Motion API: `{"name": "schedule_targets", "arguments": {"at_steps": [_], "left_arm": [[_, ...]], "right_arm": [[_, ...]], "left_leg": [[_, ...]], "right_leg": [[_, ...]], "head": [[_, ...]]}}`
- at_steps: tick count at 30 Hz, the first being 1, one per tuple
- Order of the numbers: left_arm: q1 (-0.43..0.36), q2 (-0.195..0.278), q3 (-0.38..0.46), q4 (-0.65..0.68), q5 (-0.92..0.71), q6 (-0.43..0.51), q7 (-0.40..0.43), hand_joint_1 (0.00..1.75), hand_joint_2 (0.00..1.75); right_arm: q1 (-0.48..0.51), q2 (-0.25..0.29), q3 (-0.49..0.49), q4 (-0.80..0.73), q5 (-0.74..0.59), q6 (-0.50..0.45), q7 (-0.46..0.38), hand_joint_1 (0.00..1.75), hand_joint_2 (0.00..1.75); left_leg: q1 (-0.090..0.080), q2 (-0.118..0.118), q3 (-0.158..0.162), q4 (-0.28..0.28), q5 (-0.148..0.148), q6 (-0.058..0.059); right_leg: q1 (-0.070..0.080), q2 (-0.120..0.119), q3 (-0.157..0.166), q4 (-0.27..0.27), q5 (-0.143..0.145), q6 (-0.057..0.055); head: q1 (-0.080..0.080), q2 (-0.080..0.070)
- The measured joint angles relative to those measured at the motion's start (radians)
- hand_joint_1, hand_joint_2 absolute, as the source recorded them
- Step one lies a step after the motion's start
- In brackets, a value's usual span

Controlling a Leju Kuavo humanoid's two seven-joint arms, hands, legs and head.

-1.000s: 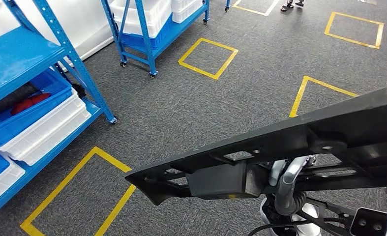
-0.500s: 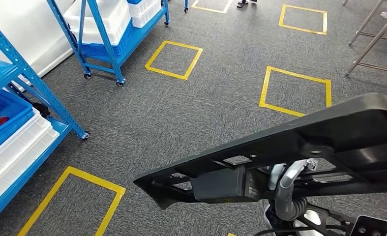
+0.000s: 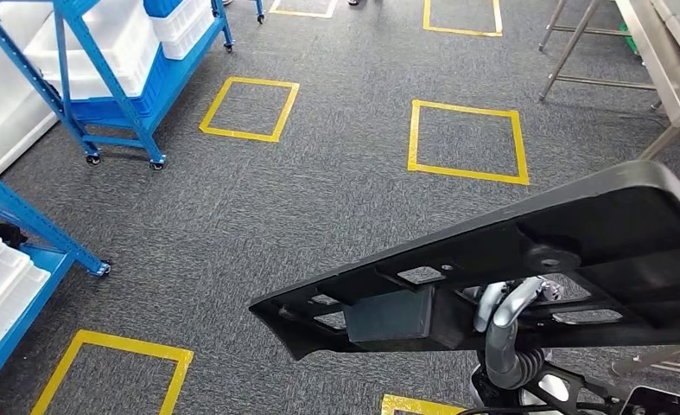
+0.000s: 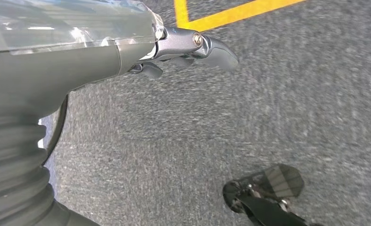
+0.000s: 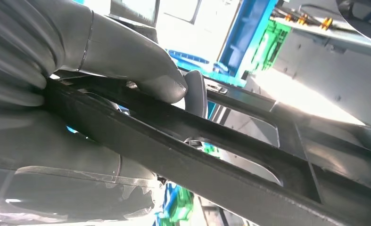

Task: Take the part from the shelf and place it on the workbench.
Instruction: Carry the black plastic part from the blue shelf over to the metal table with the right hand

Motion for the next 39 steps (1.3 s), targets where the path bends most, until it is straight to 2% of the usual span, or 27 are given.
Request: {"name": "schedule_targets", "arguments": {"at_steps": [2, 4, 5, 6, 7, 8, 10, 12, 13, 14, 15, 16, 17, 19, 21, 22, 23, 25, 27, 28, 30, 32, 34, 36, 37, 38, 39], "left_arm": [[-0.004, -0.002, -0.002, -0.001, 0.0, -0.003, 0.003, 0.0, 1.75], [-0.002, -0.006, -0.004, -0.002, 0.0, -0.009, 0.009, 0.0, 1.75], [0.0, -0.009, -0.005, -0.002, 0.0, -0.011, 0.01, 0.0, 1.75], [0.001, -0.014, -0.005, -0.003, 0.0, -0.012, 0.008, 0.0, 1.75], [0.001, -0.019, -0.007, -0.004, 0.0, -0.012, 0.005, 0.0, 1.75], [0.0, -0.023, -0.008, -0.005, 0.0, -0.012, 0.001, 0.0, 1.75], [-0.003, -0.03, -0.013, -0.007, 0.0, -0.013, -0.001, 0.0, 1.75], [-0.002, -0.033, -0.017, -0.007, 0.0, -0.011, 0.006, 0.0, 1.75], [-0.001, -0.033, -0.019, -0.007, 0.0, -0.004, 0.015, 0.0, 1.75], [0.0, -0.034, -0.021, -0.007, 0.0, 0.005, 0.024, 0.0, 1.75], [0.001, -0.036, -0.022, -0.007, 0.0, 0.016, 0.031, 0.0, 1.75], [0.002, -0.039, -0.022, -0.007, 0.0, 0.025, 0.029, 0.0, 1.75], [0.004, -0.041, -0.021, -0.007, 0.0, 0.032, 0.02, 0.0, 1.75], [0.012, -0.043, -0.011, -0.007, 0.0, 0.037, -0.014, 0.0, 1.75], [0.019, -0.044, 0.004, -0.007, 0.0, 0.036, -0.046, 0.0, 1.75], [0.02, -0.043, 0.012, -0.007, 0.0, 0.035, -0.058, 0.0, 1.75], [0.02, -0.043, 0.018, -0.007, 0.0, 0.034, -0.066, 0.0, 1.75], [0.019, -0.039, 0.029, -0.007, 0.0, 0.033, -0.073, 0.0, 1.75], [0.02, -0.033, 0.042, -0.007, 0.0, 0.037, -0.074, 0.0, 1.75], [0.021, -0.03, 0.05, -0.007, 0.0, 0.04, -0.075, 0.0, 1.75], [0.019, -0.021, 0.064, -0.006, 0.0, 0.044, -0.075, 0.0, 1.75], [0.016, -0.008, 0.072, -0.006, 0.0, 0.047, -0.075, 0.0, 1.75], [0.021, 0.007, 0.073, -0.005, 0.0, 0.052, -0.073, 0.0, 1.75], [0.029, 0.021, 0.074, -0.003, 0.0, 0.061, -0.067, 0.0, 1.75], [0.032, 0.027, 0.075, -0.002, 0.0, 0.065, -0.064, 0.0, 1.75], [0.033, 0.031, 0.076, -0.001, 0.0, 0.068, -0.065, 0.0, 1.75], [0.033, 0.034, 0.078, 0.0, 0.0, 0.069, -0.069, 0.0, 1.75]], "right_arm": [[0.001, 0.001, 0.0, -0.006, 0.005, -0.004, 0.0, 1.75, 1.75], [0.001, 0.0, 0.001, -0.009, 0.007, -0.008, 0.0, 1.75, 1.75], [0.001, -0.001, 0.002, -0.01, 0.006, -0.011, 0.001, 1.75, 1.75], [-0.001, -0.002, 0.004, -0.01, 0.005, -0.014, 0.002, 1.75, 1.75], [-0.004, -0.004, 0.006, -0.01, 0.004, -0.019, 0.004, 1.75, 1.75], [-0.006, -0.005, 0.009, -0.01, 0.005, -0.024, 0.005, 1.75, 1.75], [-0.008, -0.008, 0.016, -0.01, 0.008, -0.036, 0.008, 1.75, 1.75], [-0.003, -0.012, 0.025, -0.011, 0.01, -0.05, 0.013, 1.75, 1.75], [0.004, -0.016, 0.028, -0.011, 0.009, -0.056, 0.017, 1.75, 1.75], [0.015, -0.021, 0.03, -0.012, 0.008, -0.061, 0.019, 1.75, 1.75], [0.03, -0.029, 0.031, -0.012, 0.004, -0.063, 0.018, 1.75, 1.75], [0.045, -0.039, 0.031, -0.012, -0.003, -0.061, 0.013, 1.75, 1.75], [0.055, -0.05, 0.031, -0.01, -0.01, -0.057, 0.007, 1.75, 1.75], [0.062, -0.069, 0.031, -0.004, -0.022, -0.052, 0.001, 1.75, 1.75], [0.067, -0.076, 0.031, 0.007, -0.028, -0.06, 0.0, 1.75, 1.75], [0.069, -0.076, 0.031, 0.013, -0.03, -0.065, 0.0, 1.75, 1.75], [0.071, -0.077, 0.031, 0.018, -0.031, -0.069, 0.0, 1.75, 1.75], [0.07, -0.077, 0.031, 0.023, -0.034, -0.072, 0.0, 1.75, 1.75], [0.065, -0.077, 0.032, 0.029, -0.042, -0.069, 0.0, 1.75, 1.75], [0.06, -0.077, 0.032, 0.033, -0.048, -0.066, 0.001, 1.75, 1.75], [0.043, -0.076, 0.032, 0.046, -0.062, -0.063, 0.003, 1.75, 1.75], [0.023, -0.076, 0.032, 0.06, -0.077, -0.069, 0.006, 1.75, 1.75], [0.001, -0.076, 0.035, 0.082, -0.095, -0.075, 0.006, 1.75, 1.75], [-0.023, -0.076, 0.039, 0.116, -0.115, -0.078, 0.003, 1.75, 1.75], [-0.036, -0.076, 0.04, 0.134, -0.124, -0.078, 0.001, 1.75, 1.75], [-0.052, -0.076, 0.042, 0.152, -0.132, -0.078, 0.001, 1.75, 1.75], [-0.068, -0.076, 0.043, 0.167, -0.139, -0.078, 0.001, 1.75, 1.75]], "left_leg": [[0.006, -0.042, -0.02, 0.056, -0.039, -0.008], [0.009, -0.094, -0.082, 0.19, -0.103, -0.011], [0.009, -0.105, -0.114, 0.251, -0.123, -0.012], [0.009, -0.11, -0.134, 0.284, -0.124, -0.011], [0.009, -0.113, -0.136, 0.278, -0.105, -0.009], [0.009, -0.118, -0.12, 0.234, -0.07, -0.006], [0.011, -0.155, -0.067, 0.103, -0.004, 0.001], [0.011, -0.191, -0.034, 0.022, 0.018, 0.006], [0.009, -0.196, -0.029, 0.009, 0.016, 0.01], [0.009, -0.187, -0.027, 0.006, 0.018, 0.014], [0.009, -0.176, -0.025, 0.001, 0.022, 0.02], [0.011, -0.165, -0.022, -0.005, 0.026, 0.027], [0.012, -0.152, -0.021, -0.011, 0.029, 0.034], [0.008, -0.125, -0.021, -0.014, 0.03, 0.041], [0.005, -0.096, -0.021, -0.014, 0.027, 0.042], [0.005, -0.082, -0.021, -0.013, 0.025, 0.041], [0.006, -0.07, -0.02, -0.012, 0.023, 0.039], [0.005, -0.05, -0.016, -0.008, 0.017, 0.031], [0.001, -0.034, -0.012, -0.003, 0.008, 0.02], [-0.001, -0.026, -0.01, -0.001, 0.004, 0.014], [0.001, -0.013, -0.004, 0.001, -0.003, 0.002], [0.007, -0.044, -0.014, 0.038, -0.03, -0.01], [0.01, -0.093, -0.067, 0.152, -0.092, -0.014], [0.01, -0.109, -0.131, 0.276, -0.136, -0.014], [0.01, -0.111, -0.146, 0.298, -0.131, -0.013], [0.01, -0.114, -0.143, 0.28, -0.106, -0.01], [0.01, -0.119, -0.126, 0.233, -0.071, -0.007]], "right_leg": [[-0.005, 0.02, 0.005, -0.007, 0.005, -0.011], [-0.005, 0.043, 0.005, -0.008, 0.006, -0.017], [-0.003, 0.056, 0.005, -0.008, 0.007, -0.018], [-0.002, 0.071, 0.005, -0.006, 0.007, -0.019], [-0.001, 0.084, 0.005, -0.005, 0.007, -0.019], [0.0, 0.097, 0.006, -0.003, 0.006, -0.018], [0.0, 0.121, 0.006, 0.001, 0.005, -0.015], [-0.002, 0.144, 0.0, 0.003, 0.007, -0.004], [-0.004, 0.156, -0.003, 0.002, 0.009, 0.003], [-0.006, 0.167, -0.006, 0.001, 0.011, 0.011], [-0.006, 0.163, -0.008, 0.004, 0.01, 0.017], [-0.005, 0.144, -0.015, 0.016, 0.0, 0.022], [-0.004, 0.116, -0.03, 0.048, -0.022, 0.027], [-0.006, 0.06, -0.088, 0.164, -0.086, 0.035], [-0.011, 0.045, -0.138, 0.266, -0.122, 0.041], [-0.014, 0.041, -0.142, 0.274, -0.115, 0.044], [-0.017, 0.036, -0.126, 0.246, -0.093, 0.046], [-0.018, 0.002, -0.056, 0.117, -0.034, 0.047], [-0.013, -0.026, -0.004, 0.022, -0.007, 0.035], [-0.01, -0.028, 0.002, 0.008, -0.008, 0.028], [-0.007, -0.005, 0.001, 0.006, -0.007, 0.013], [-0.008, 0.015, 0.003, 0.002, -0.004, 0.0], [-0.008, 0.035, 0.003, 0.0, -0.003, -0.009], [-0.005, 0.06, 0.003, 0.001, -0.002, -0.014], [-0.004, 0.074, 0.003, 0.001, -0.002, -0.014], [-0.004, 0.087, 0.004, 0.003, -0.002, -0.014], [-0.004, 0.1, 0.004, 0.004, -0.002, -0.014]], "head": [[0.0, 0.0], [0.0, 0.0], [0.0, 0.0], [0.0, 0.0], [0.0, 0.0], [0.0, 0.0], [0.0, 0.0], [0.0, 0.0], [0.0, 0.0], [0.0, 0.0], [0.0, 0.0], [0.0, 0.0], [0.0, 0.0], [0.0, 0.0], [0.0, 0.0], [0.0, 0.0], [0.0, 0.0], [0.0, 0.0], [0.0, 0.0], [0.0, 0.0], [0.0, 0.0], [0.0, 0.0], [0.0, 0.0], [0.0, 0.0], [0.0, 0.0], [0.0, 0.0], [0.0, 0.0]]}}
